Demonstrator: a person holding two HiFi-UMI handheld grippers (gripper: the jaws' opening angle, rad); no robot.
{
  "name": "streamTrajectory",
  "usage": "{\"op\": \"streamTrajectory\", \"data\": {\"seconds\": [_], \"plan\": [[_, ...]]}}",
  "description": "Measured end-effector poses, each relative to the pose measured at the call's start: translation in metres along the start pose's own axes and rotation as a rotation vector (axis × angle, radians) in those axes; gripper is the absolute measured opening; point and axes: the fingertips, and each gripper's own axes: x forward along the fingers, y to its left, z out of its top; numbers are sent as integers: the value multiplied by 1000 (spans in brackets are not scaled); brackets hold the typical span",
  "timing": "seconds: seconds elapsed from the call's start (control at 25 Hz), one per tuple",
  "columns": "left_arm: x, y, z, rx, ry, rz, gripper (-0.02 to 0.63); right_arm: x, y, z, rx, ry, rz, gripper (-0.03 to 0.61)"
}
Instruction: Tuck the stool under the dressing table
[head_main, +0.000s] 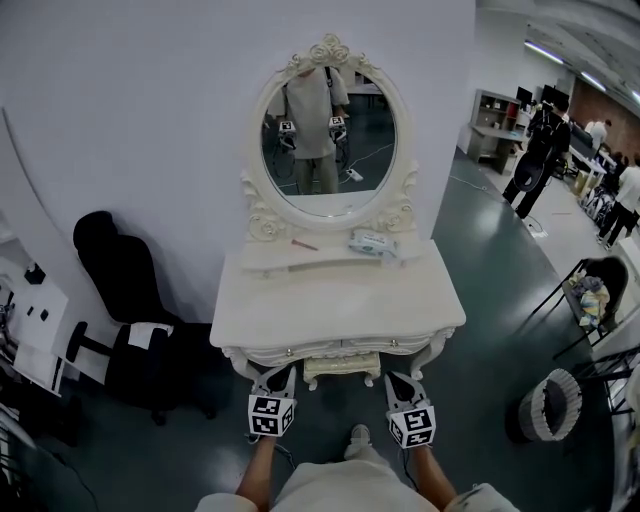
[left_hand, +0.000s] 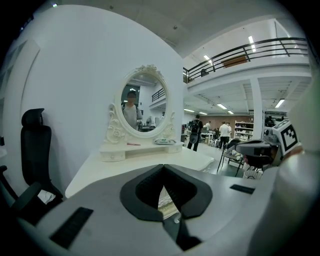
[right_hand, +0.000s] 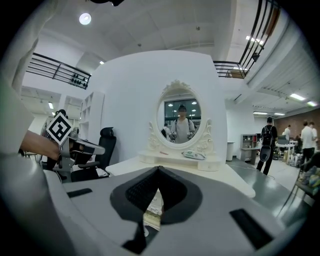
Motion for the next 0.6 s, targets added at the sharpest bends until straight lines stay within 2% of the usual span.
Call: {"op": "streamTrajectory", "data": {"seconds": [0.6], "plan": [[-9, -3, 2, -12, -14, -18, 14, -4, 1, 3, -10, 6, -23, 0]]}}
